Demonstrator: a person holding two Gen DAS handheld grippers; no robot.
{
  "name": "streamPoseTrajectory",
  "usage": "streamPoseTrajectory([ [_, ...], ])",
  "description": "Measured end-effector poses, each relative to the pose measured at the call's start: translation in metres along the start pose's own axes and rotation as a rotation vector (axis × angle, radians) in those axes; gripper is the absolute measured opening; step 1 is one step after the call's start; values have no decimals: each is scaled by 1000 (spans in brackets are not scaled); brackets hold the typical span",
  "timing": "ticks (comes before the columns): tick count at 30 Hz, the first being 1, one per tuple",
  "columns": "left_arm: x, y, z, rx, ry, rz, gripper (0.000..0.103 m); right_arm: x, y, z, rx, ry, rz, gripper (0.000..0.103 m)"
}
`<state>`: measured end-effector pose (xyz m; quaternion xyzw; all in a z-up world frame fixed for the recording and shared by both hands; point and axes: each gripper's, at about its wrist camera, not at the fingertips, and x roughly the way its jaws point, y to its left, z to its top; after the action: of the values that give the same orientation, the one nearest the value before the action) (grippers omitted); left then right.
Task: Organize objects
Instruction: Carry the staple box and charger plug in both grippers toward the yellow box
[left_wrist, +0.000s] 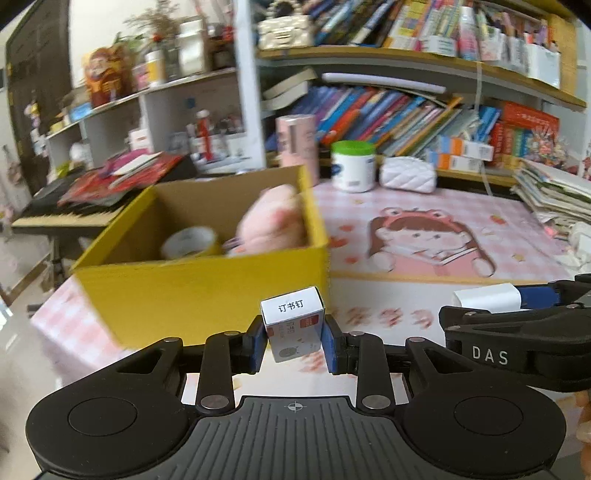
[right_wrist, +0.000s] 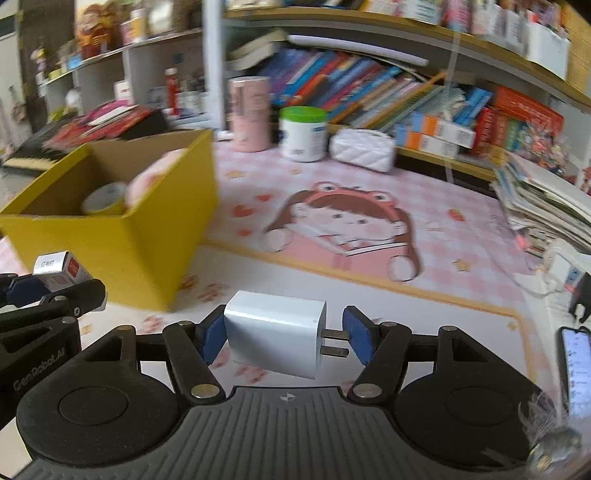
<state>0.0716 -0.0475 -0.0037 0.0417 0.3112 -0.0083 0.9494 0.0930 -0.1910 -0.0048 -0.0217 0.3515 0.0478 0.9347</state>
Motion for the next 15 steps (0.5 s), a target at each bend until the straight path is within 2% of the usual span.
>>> streamPoseTrajectory([
  [6,-20,42,-20,-31,18,43,29,-15,47,-12,-31,0,45,64],
  [15,-47,86,-45,-29,19,81,29,-32,99,-32,-33,-2,79,64],
])
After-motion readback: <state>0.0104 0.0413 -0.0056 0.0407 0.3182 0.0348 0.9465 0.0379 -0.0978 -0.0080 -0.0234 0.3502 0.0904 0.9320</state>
